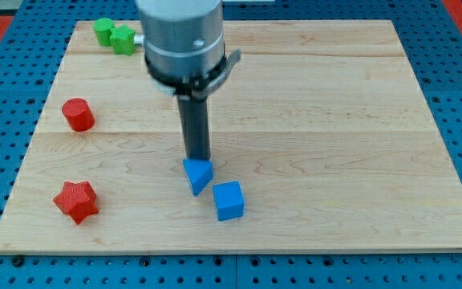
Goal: Move your arm to the bottom left of the yellow hexagon
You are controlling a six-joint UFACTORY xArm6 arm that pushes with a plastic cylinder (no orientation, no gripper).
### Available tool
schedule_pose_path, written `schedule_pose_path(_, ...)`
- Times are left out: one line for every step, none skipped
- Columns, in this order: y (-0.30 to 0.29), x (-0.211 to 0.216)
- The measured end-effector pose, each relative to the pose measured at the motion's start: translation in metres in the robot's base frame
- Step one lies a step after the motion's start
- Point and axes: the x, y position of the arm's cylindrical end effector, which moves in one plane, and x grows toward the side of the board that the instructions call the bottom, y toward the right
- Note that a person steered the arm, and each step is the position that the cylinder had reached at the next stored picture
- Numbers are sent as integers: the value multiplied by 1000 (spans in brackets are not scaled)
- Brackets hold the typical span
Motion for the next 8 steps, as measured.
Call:
schedule_pose_path(0,7)
schedule_pose_path(0,-8)
schedule_pose_path(-8,-75)
schedule_pose_path(-8,-102)
schedule_pose_path(-12,-99)
schedule_pose_path(-61,-70)
schedule_pose_path(-70,-103)
schedule_pose_path(-78,-133)
